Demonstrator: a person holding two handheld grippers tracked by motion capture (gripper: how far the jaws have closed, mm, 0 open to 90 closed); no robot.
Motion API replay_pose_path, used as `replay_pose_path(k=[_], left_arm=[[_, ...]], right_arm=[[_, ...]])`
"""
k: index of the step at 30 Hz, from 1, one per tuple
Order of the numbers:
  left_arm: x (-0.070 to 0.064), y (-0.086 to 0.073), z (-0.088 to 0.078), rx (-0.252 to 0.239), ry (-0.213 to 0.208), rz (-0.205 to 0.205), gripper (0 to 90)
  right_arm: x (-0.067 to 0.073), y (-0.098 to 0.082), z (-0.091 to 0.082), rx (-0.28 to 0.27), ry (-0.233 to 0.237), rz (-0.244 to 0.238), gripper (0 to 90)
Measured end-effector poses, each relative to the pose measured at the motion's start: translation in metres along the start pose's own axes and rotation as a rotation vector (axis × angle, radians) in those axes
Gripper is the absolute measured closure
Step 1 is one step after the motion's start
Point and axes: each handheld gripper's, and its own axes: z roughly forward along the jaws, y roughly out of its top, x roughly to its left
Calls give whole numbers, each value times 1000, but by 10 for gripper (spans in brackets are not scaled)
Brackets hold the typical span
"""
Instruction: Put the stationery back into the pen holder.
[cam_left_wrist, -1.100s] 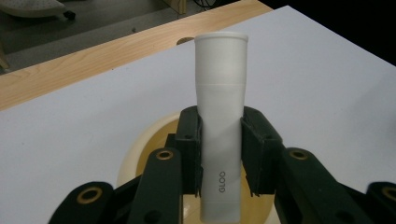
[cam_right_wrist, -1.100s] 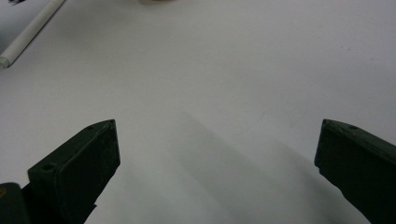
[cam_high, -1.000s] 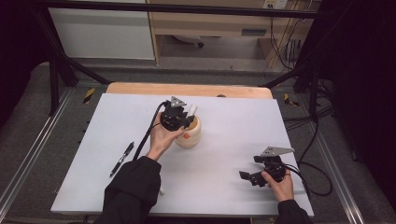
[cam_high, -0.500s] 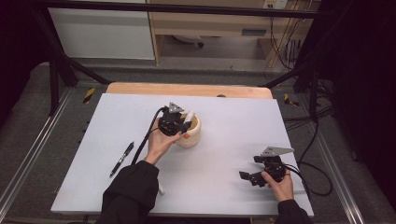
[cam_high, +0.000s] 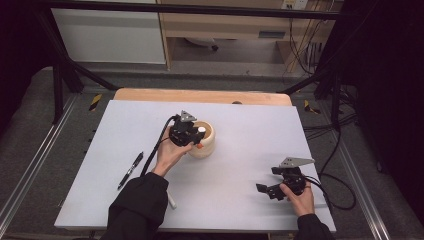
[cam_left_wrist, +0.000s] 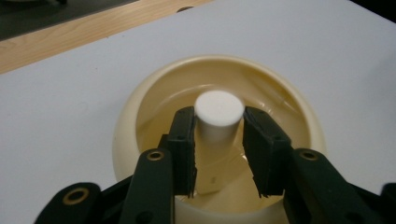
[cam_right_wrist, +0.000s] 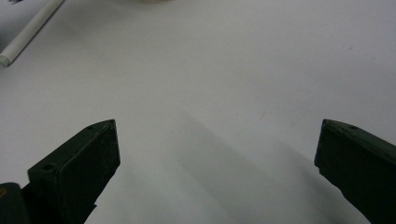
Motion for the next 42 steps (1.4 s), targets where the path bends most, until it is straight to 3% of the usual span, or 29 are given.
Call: replay_pose_path(k=[7,11,21,29,42], left_arm=[[-1,6,-13,-17,13,41,504],[3,10,-25,-35,-1,32,452],[1,10,-52,5,-5,79,302],[11,-9,-74,18,-18,97,226],[33,-60,-98,33,-9,56,131]], right_arm=[[0,0,0,1,1,1,7],[0,0,0,-4,-1,-2,7],[0,0,0,-4,0,0,7],[0,0,1,-2,-4,7,7],[1,0,3,4,-21,21,7]])
